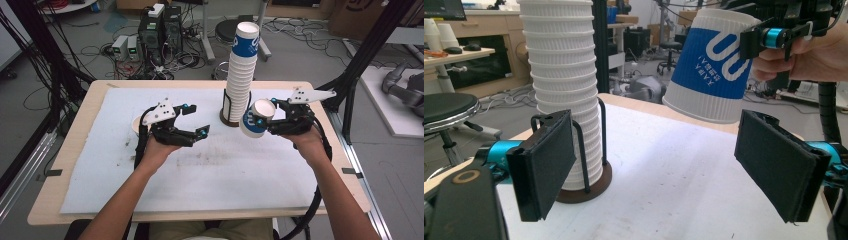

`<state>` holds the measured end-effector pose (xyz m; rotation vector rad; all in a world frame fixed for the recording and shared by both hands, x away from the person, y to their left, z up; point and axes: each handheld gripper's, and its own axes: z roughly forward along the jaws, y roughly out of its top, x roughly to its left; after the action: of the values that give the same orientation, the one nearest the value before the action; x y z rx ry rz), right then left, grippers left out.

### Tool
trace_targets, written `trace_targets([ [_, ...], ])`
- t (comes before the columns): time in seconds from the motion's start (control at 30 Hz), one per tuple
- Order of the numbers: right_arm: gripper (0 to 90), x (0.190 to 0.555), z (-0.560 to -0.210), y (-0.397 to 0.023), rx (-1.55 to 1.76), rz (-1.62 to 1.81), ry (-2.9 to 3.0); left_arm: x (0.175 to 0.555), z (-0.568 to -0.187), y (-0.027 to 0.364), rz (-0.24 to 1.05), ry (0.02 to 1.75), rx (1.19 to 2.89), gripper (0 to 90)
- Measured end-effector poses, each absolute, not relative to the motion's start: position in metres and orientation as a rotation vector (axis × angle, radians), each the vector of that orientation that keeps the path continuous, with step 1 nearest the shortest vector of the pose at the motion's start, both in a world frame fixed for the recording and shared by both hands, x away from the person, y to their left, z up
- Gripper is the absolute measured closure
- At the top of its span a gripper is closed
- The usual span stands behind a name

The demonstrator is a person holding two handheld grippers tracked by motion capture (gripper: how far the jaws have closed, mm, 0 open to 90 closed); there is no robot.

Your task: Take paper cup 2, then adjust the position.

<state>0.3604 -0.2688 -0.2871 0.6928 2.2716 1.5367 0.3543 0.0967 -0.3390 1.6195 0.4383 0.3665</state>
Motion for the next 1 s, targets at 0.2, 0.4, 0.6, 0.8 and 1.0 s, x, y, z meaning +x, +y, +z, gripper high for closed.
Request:
trace_targets([
  [0.2, 28.7, 0.357, -0.289, -0.264, 0.679, 1.538, 2.281, 0.352, -0.343, 0.097, 0.346, 0.428, 1.616, 16.4],
  [0.4, 28.7, 0.356, -0.292, -0.259, 0.665, 1.538, 2.292, 0.348, -0.348, 0.094, 0.29, 0.367, 1.623, 16.4],
  [0.6, 28.7, 0.352, -0.296, -0.253, 0.649, 1.576, 2.291, 0.34, -0.353, 0.092, 0.261, 0.314, 1.628, 16.4],
  [0.8, 28.7, 0.344, -0.304, -0.238, 0.597, 1.609, 2.335, 0.333, -0.363, 0.088, 0.254, 0.294, 1.67, 16.4],
  [1.0, 28.7, 0.336, -0.308, -0.226, 0.554, 1.657, 2.36, 0.328, -0.368, 0.084, 0.212, 0.243, 1.685, 16.4],
])
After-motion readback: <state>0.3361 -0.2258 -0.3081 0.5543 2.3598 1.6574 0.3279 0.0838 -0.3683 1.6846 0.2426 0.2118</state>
